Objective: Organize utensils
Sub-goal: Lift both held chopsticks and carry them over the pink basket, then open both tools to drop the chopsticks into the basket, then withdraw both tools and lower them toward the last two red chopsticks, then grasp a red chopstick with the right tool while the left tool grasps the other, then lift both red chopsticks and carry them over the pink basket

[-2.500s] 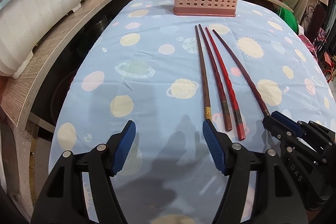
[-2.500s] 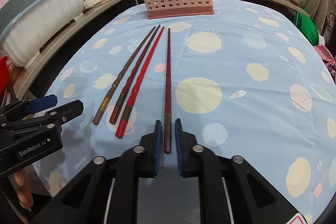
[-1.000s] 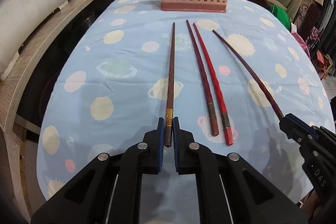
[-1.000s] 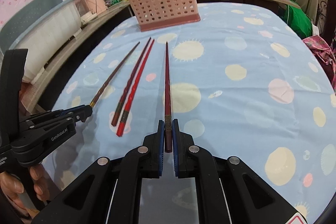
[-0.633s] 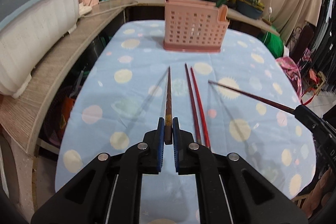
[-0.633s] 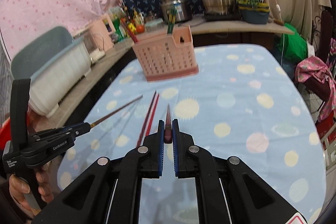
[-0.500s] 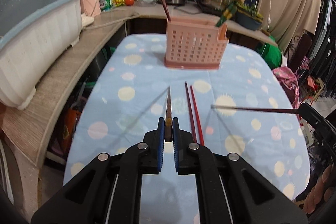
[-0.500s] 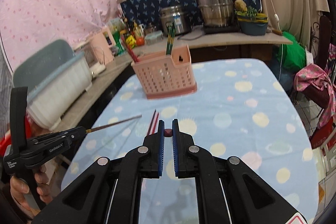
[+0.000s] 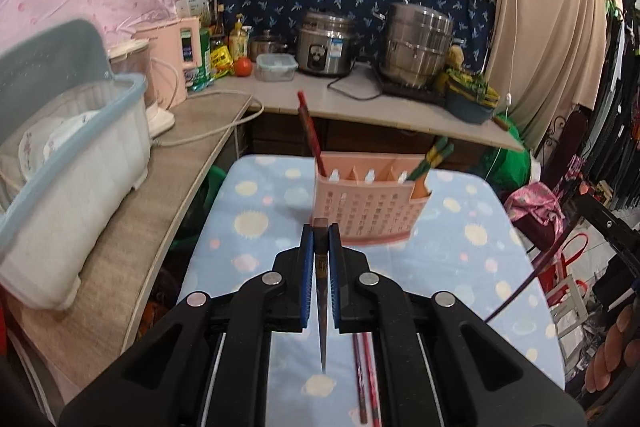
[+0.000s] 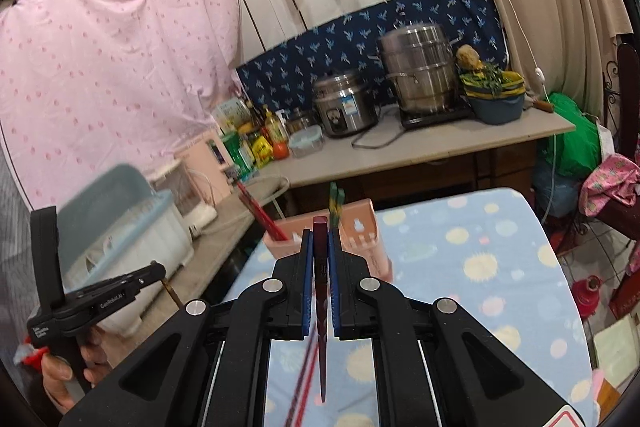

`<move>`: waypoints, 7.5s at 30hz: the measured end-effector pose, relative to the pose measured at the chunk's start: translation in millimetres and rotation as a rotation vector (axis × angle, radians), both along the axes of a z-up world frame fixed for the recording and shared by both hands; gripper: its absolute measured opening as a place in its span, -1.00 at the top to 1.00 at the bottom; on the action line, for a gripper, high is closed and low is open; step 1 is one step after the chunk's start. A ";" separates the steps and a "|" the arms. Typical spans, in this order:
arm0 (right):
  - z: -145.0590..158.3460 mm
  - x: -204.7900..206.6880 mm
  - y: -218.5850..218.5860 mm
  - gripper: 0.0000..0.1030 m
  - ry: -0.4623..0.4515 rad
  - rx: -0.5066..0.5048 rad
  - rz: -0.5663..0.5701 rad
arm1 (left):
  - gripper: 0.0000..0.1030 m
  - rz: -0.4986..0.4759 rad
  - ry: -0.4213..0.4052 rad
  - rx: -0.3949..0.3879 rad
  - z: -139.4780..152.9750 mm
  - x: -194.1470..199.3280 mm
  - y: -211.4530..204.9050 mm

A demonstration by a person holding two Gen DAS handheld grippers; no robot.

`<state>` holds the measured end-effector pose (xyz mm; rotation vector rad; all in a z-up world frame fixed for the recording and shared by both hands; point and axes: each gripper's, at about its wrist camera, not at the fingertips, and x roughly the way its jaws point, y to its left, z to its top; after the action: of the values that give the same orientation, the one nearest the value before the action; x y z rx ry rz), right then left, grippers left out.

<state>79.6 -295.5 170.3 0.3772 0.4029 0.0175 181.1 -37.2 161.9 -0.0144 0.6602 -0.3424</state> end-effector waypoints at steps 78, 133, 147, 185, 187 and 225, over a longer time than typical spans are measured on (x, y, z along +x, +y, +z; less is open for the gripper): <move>-35.2 57.9 49.4 0.19 0.055 -0.160 0.038 | 0.03 0.062 -0.097 0.065 -14.1 36.0 -41.2; -235.8 -61.2 154.3 0.19 0.494 -0.177 0.177 | -0.03 0.085 0.276 0.191 -203.6 -108.0 31.5; -239.1 -46.4 148.6 0.52 0.481 -0.211 0.131 | -0.16 0.078 0.285 0.201 -208.4 -108.2 28.9; -241.2 -82.9 86.7 0.87 0.476 -0.117 0.006 | 0.31 -0.057 0.310 0.215 -228.7 -92.9 -50.2; -241.2 -83.3 87.4 0.87 0.477 -0.116 0.009 | 0.48 -0.065 0.309 0.215 -228.0 -94.0 -49.7; -39.0 -59.0 34.5 0.87 0.080 -0.010 -0.007 | 0.86 -0.067 0.027 -0.016 -30.5 -78.1 -2.7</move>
<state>20.6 -261.0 131.3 0.3705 0.4806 -0.0064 103.0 -39.8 131.4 -0.0122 0.6859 -0.4123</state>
